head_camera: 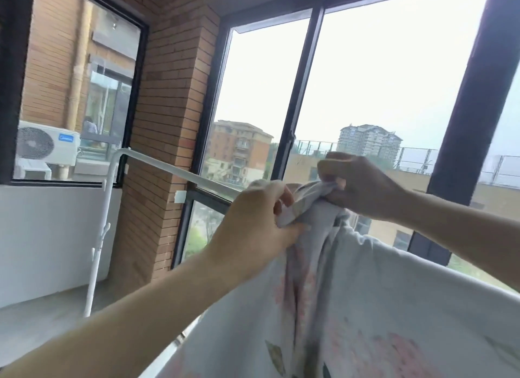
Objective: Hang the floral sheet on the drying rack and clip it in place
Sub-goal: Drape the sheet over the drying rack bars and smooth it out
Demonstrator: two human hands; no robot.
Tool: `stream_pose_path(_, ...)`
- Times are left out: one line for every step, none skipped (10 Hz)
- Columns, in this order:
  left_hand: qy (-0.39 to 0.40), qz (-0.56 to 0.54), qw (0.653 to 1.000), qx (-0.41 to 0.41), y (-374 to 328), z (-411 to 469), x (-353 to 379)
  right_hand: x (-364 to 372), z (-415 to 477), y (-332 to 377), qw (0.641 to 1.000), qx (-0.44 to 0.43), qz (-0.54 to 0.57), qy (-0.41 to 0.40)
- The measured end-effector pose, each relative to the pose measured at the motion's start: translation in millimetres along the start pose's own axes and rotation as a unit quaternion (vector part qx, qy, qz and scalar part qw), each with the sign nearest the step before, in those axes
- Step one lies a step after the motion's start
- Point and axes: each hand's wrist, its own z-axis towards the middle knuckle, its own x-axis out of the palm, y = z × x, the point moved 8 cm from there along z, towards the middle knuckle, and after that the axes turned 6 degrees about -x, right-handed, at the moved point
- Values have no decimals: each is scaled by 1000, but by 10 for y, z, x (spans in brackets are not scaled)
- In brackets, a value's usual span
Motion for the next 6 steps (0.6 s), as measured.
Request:
stream_pose_path(83, -31, 995, -47, 181, -272, 284, 189, -231, -65, 984, 107, 105, 96)
stream_pose_path(115, -133, 978, -116, 347, -414, 387, 154, -478, -126, 966, 161, 127, 156)
stream_pose_path(121, -196, 954, -193, 508, -421, 414, 56, -615, -55, 965, 168, 94, 175)
stream_pose_path(149, -163, 955, -197, 594, -343, 463, -32, -665, 100, 964, 174, 96, 175)
stream_pose_path(202, -202, 936, -207, 591, -270, 573, -47, -707, 180, 970, 169, 124, 120)
stream_pose_path(220, -278, 907, -228, 554, -205, 670, -46, -770, 180, 974, 173, 132, 69)
